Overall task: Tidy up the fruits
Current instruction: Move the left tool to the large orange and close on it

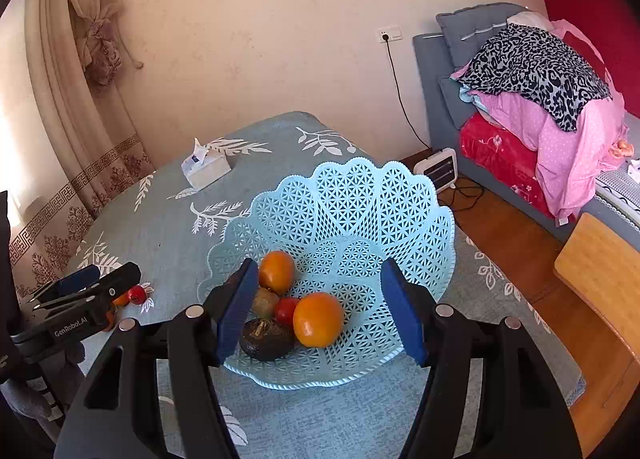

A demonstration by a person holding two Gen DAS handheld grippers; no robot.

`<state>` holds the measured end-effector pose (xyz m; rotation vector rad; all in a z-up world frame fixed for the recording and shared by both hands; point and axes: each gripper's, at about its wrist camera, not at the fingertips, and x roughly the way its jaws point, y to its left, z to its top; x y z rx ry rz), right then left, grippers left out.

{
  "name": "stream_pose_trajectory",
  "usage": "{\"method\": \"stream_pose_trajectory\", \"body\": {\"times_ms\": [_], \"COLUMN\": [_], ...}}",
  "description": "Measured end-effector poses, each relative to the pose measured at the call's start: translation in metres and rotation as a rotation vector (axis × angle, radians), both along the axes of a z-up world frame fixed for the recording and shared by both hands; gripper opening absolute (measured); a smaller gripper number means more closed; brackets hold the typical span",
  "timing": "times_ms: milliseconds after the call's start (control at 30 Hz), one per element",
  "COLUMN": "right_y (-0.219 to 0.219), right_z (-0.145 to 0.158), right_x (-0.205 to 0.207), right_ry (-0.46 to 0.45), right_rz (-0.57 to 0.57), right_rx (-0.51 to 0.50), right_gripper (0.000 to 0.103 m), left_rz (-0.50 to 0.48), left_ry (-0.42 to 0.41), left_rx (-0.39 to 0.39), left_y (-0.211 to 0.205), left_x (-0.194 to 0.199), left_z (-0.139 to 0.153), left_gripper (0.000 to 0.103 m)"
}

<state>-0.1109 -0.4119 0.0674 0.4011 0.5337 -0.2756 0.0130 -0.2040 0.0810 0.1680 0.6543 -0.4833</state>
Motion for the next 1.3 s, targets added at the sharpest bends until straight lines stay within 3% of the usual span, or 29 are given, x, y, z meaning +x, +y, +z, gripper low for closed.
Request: {"method": "stream_pose_trajectory", "body": {"times_ms": [400, 733, 1000, 1300], "right_y": [0.014, 0.019, 0.021, 0.034], "right_z": [-0.006, -0.008, -0.009, -0.010], "right_x": [0.008, 0.009, 0.011, 0.014], "right_ry": [0.017, 0.021, 0.028, 0.036], "right_rz": [0.024, 0.033, 0.043, 0.070], "right_rx": [-0.034, -0.045, -0.053, -0.093], "right_gripper": [0.065, 0.065, 0.065, 0.065], "left_rz": [0.123, 0.249, 0.292, 0.265], "left_ry": [-0.001, 0.100, 0.157, 0.226], "left_rx": [-0.020, -0.090, -0.069, -0.030], "left_y": [0.059, 0.120, 0.141, 0.133], "left_x": [0.020, 0.055, 0.061, 0.061], "left_z": [0.005, -0.002, -0.026, -0.057], "left_gripper": [0.093, 0.093, 0.092, 0.074]}}
